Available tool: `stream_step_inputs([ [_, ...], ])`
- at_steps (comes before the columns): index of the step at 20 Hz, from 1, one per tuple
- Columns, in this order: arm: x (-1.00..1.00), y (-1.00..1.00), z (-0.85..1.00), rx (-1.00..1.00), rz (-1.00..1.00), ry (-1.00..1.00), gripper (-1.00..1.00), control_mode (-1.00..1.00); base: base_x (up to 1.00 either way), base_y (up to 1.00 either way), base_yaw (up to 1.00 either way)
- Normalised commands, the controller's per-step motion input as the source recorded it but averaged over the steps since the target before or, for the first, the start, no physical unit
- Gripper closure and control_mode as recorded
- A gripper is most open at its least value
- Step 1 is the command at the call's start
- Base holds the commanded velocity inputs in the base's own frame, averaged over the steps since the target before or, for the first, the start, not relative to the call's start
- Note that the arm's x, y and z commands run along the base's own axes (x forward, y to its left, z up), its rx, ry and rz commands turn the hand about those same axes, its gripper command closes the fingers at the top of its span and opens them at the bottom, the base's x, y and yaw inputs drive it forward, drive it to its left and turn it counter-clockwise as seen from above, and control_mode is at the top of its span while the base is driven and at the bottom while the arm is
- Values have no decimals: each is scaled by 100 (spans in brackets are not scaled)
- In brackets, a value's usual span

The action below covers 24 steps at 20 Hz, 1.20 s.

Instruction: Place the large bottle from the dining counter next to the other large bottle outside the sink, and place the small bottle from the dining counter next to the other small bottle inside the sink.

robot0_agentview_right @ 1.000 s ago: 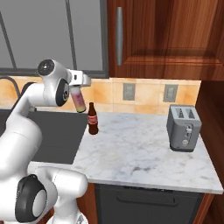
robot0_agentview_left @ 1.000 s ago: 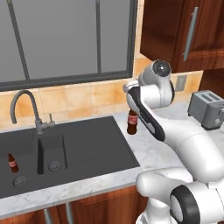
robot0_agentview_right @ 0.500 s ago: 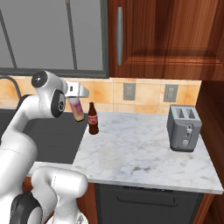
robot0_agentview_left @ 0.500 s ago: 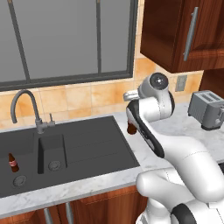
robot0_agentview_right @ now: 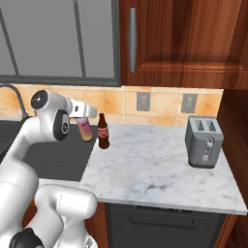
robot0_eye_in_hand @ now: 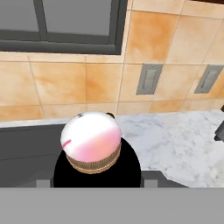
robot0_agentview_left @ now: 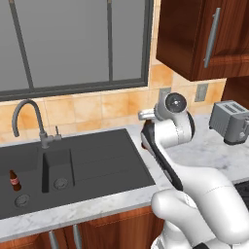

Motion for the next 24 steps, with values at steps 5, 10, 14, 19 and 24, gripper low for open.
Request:
stream_step_inputs([
  [5, -12, -3, -15, 2, -6, 0, 100, -100, 0, 0, 0],
  [10, -8, -1, -23, 3, -6, 0, 100, -100, 0, 0, 0],
  [14, -4, -1, -23, 3, -7, 0, 100, -100, 0, 0, 0],
  [19, 0, 0, -20, 3, -6, 0, 100, -100, 0, 0, 0],
  [24, 0, 0, -23, 1, -6, 0, 100, -100, 0, 0, 0],
])
